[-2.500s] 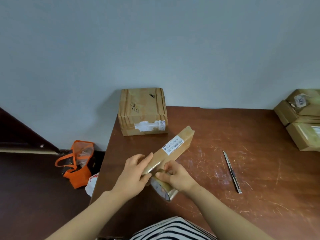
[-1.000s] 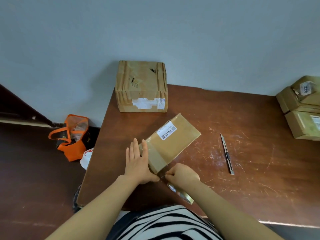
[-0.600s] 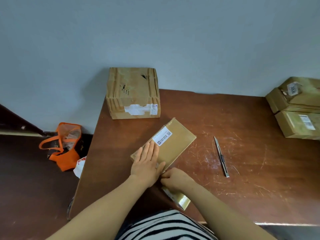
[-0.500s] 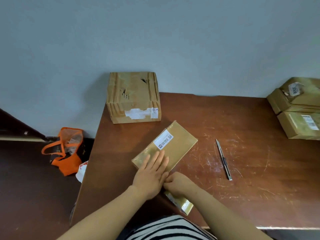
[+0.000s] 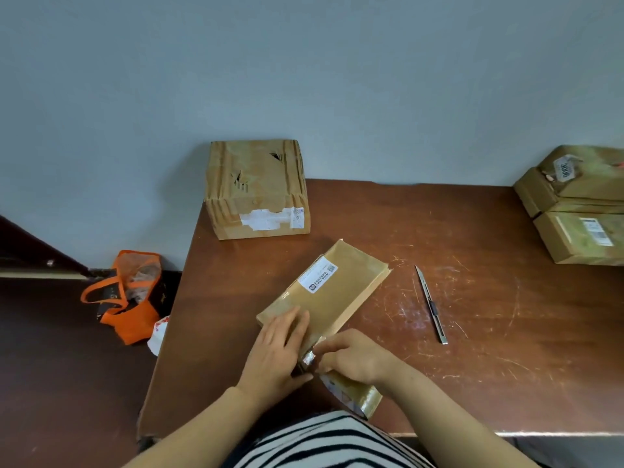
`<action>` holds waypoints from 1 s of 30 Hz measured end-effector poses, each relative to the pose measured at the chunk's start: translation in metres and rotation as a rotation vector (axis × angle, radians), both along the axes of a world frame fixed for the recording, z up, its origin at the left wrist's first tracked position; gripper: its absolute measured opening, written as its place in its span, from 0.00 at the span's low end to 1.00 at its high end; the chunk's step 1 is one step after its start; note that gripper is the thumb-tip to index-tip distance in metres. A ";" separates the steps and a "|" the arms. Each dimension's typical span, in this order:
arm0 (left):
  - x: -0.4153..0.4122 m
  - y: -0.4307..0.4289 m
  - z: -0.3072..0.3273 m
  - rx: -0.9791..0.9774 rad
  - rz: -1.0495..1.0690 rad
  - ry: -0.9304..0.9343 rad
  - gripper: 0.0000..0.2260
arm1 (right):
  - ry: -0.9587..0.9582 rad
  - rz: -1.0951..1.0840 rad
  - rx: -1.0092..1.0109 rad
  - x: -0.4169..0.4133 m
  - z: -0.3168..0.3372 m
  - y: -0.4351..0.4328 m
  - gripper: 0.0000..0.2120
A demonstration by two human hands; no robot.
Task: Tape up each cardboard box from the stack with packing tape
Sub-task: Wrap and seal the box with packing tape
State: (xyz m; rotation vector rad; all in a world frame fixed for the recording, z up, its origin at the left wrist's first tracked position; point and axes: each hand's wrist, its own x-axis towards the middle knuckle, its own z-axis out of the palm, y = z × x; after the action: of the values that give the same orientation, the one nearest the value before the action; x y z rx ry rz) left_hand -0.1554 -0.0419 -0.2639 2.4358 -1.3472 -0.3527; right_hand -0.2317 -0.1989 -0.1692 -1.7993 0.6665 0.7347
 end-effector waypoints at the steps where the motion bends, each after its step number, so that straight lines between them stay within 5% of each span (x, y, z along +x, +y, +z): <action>1: -0.003 -0.002 0.007 -0.089 0.035 0.057 0.39 | -0.018 -0.014 0.028 0.000 0.012 -0.001 0.12; 7: 0.005 -0.004 0.049 -0.444 0.474 0.500 0.28 | -0.351 -0.168 0.292 0.012 0.055 -0.017 0.20; 13: 0.022 0.003 0.045 -0.315 0.488 0.521 0.31 | -0.467 -0.089 0.310 0.023 0.044 0.003 0.14; 21: 0.035 -0.002 0.050 -0.248 0.481 0.460 0.23 | -0.294 -0.220 0.115 0.005 0.004 0.011 0.04; 26: 0.050 -0.002 0.057 -0.246 0.483 1.003 0.26 | -0.231 -0.162 0.072 0.026 0.001 0.009 0.08; 30: 0.050 -0.007 0.054 -0.318 0.618 0.926 0.21 | -0.246 -0.104 0.085 0.036 0.001 0.013 0.11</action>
State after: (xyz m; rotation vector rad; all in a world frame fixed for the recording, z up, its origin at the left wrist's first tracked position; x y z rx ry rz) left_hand -0.1053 -0.0489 -0.2101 1.8653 -0.2211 -0.8622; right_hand -0.1959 -0.1856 -0.1680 -1.7275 0.5522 0.4562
